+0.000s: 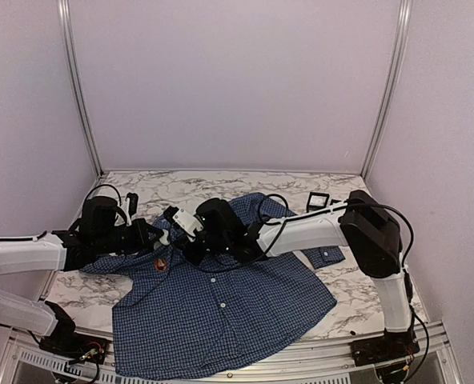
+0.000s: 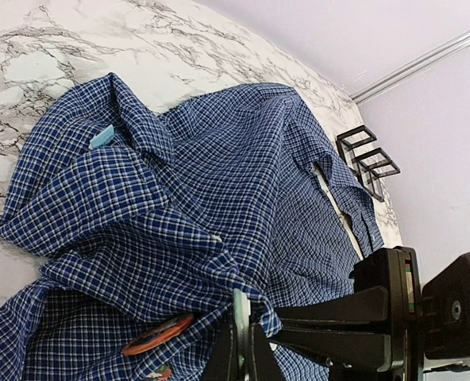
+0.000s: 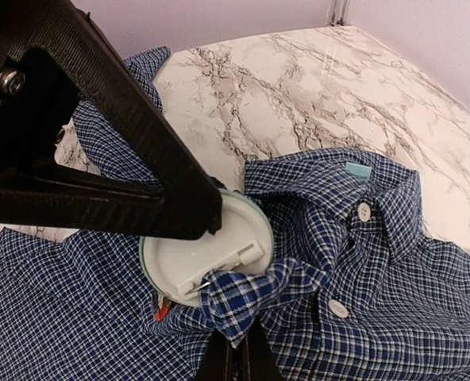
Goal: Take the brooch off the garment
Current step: Pass from the right arm to the left, then open the brooch with the flattened clothing.
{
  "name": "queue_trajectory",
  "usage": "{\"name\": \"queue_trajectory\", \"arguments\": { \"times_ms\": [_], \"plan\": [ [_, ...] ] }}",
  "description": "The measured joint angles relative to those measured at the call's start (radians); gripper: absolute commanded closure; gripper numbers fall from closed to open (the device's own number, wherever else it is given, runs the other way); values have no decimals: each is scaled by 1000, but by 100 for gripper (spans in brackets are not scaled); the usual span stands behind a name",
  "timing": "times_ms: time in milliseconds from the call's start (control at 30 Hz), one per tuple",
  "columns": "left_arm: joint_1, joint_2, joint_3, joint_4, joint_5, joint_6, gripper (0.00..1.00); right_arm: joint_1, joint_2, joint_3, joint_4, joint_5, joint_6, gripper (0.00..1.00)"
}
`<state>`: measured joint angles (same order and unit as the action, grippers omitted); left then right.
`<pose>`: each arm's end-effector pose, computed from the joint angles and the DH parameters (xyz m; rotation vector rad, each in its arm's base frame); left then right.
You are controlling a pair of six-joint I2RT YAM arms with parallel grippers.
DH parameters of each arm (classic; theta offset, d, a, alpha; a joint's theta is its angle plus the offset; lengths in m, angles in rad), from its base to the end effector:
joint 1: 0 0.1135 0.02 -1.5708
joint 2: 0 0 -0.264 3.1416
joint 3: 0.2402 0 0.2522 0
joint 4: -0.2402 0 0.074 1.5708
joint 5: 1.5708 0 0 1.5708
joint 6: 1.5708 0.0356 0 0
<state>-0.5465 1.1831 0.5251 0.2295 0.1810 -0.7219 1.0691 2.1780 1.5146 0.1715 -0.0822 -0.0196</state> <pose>0.2101 -0.1353 0.2103 -0.0628 2.1335 -0.9671 0.2365 0.4372 0.1750 -1.1545 1.8054 0.7188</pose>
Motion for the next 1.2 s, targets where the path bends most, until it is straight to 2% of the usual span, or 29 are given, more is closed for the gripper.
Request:
{"name": "queue_trajectory", "arguments": {
  "times_ms": [167, 300, 467, 667, 833, 1200],
  "plan": [
    [-13, 0, -46, 123, -28, -29, 100, -25, 0, 3, -8, -79, 42, 92],
    [-24, 7, -72, 218, -51, -47, 100, -45, 0, 8, -8, -142, 78, 80],
    [-31, 24, -103, 310, -65, -64, 100, -80, 0, 6, 1, -237, 146, 58],
    [-35, 39, -132, 403, -79, -87, 100, -119, -23, -35, 40, -323, 251, 40],
    [-42, 49, -170, 479, -86, -117, 100, -139, -61, -96, 122, -386, 394, 36],
    [-59, 54, -230, 603, -94, -172, 100, -161, -64, -168, 369, -516, 766, 37]
  ]
}}
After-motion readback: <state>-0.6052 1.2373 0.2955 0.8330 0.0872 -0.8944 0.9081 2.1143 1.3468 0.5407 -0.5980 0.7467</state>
